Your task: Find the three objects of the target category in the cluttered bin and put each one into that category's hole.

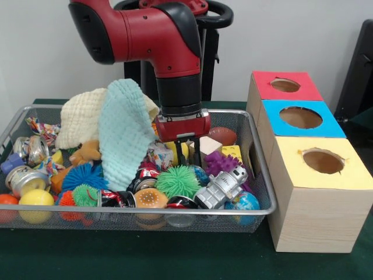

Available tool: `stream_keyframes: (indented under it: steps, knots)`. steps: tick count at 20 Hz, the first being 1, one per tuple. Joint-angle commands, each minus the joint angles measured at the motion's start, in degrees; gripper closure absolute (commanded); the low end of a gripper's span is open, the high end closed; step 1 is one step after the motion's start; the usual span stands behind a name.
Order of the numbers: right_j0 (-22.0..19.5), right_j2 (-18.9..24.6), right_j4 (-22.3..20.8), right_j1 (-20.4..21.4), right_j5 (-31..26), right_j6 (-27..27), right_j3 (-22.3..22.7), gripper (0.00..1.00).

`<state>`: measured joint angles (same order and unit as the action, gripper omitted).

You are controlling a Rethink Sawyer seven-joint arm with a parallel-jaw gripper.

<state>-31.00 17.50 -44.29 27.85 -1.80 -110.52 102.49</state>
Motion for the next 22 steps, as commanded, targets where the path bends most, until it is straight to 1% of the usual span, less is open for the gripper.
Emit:
stream_keyframes:
  steps: [1,4,7,9,10,12,15,18,22]
  knots:
    - [-1.5,1.7,-2.0,-4.0,-0.8,-1.3,-2.0,1.00]
    - [-0.9,0.9,-2.0,-4.0,-0.3,-1.8,-2.0,1.00]
    - [0.8,-1.4,-0.4,-2.2,-2.2,-3.3,-0.5,1.00]
    - [0.1,0.0,0.5,1.5,-4.5,-2.5,2.7,1.00]
    - [-0.4,0.3,0.7,3.7,-5.0,-2.4,5.0,1.00]
    - [-1.1,1.2,1.5,7.3,-6.3,-1.9,8.2,1.00]
    - [-1.5,1.5,2.7,10.6,-8.1,-1.8,11.0,1.00]
    - [-3.1,3.1,3.3,11.6,-9.7,-0.5,12.4,1.00]
    - [-3.7,3.8,3.9,12.3,-10.3,-0.2,13.6,1.00]
